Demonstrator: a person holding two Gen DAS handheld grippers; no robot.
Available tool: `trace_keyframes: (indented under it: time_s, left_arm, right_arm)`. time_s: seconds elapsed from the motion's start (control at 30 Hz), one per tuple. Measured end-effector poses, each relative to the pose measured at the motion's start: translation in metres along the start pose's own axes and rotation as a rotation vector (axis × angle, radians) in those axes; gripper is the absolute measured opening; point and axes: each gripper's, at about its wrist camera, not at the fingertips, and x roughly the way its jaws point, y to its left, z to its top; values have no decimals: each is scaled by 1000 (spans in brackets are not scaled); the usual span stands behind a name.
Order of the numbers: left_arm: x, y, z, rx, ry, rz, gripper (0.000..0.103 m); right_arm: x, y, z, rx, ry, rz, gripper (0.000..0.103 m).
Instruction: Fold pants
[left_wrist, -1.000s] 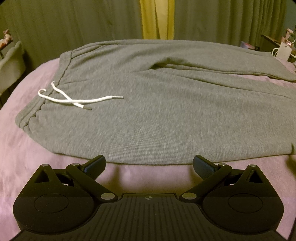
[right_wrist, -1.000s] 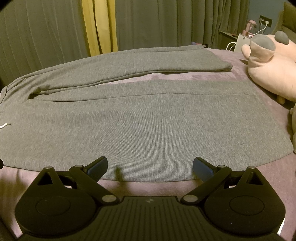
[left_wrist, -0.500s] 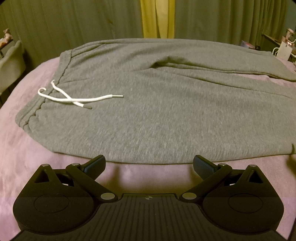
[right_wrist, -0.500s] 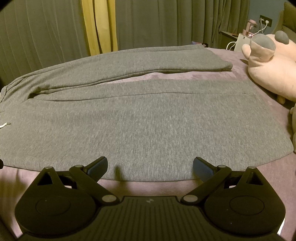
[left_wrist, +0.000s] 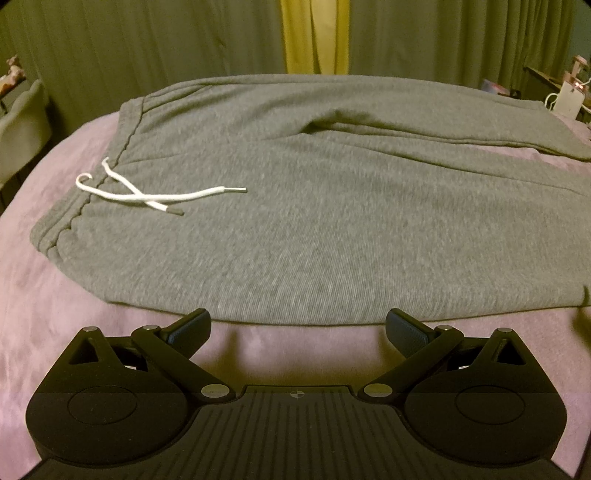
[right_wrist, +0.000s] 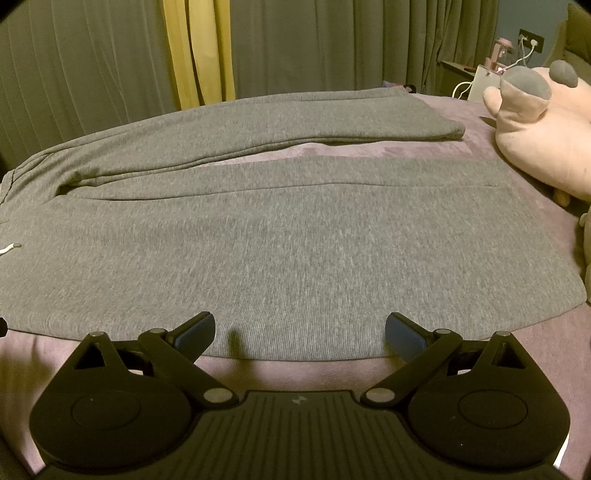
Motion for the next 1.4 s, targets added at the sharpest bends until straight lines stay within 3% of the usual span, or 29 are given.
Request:
trace_keyframes:
  time_s: [0.47, 0.63, 0.83, 0.97, 1.13, 1.27, 1.3, 1.33, 1.37, 1.4]
  left_arm:
    - [-1, -1, 4, 2, 5, 12, 103]
    - [-10, 10, 8, -67, -23, 12, 103]
    - [-9, 13, 42, -126, -76, 94, 103]
    - [5, 10, 90, -170, -154, 104, 103]
    - [56, 7, 129, -294, -197, 143, 103]
    - [90, 11, 113, -351, -280, 220, 103]
    - [97, 13, 113, -352, -290, 229, 103]
    - [103, 17, 116, -340, -295, 228, 103]
    - [109, 21, 121, -331, -296, 242, 103]
    - [112, 26, 123, -335, -305, 267, 103]
  right_arm:
    - [3, -3, -1, 19, 4, 20, 99]
    - [1, -10, 2, 54, 6, 50, 99]
    - [30, -37, 5, 221, 197, 145, 99]
    - [38, -54, 12, 322, 228, 167, 99]
    - [43, -52, 67, 285, 162, 68, 99]
    - [51, -44, 134, 264, -24, 13, 99]
    - [67, -39, 150, 234, 20, 31, 99]
    - [93, -30, 170, 204, 130, 68, 99]
    - [112, -26, 188, 202, 178, 70, 99]
    - [124, -23, 202, 211, 172, 43, 99]
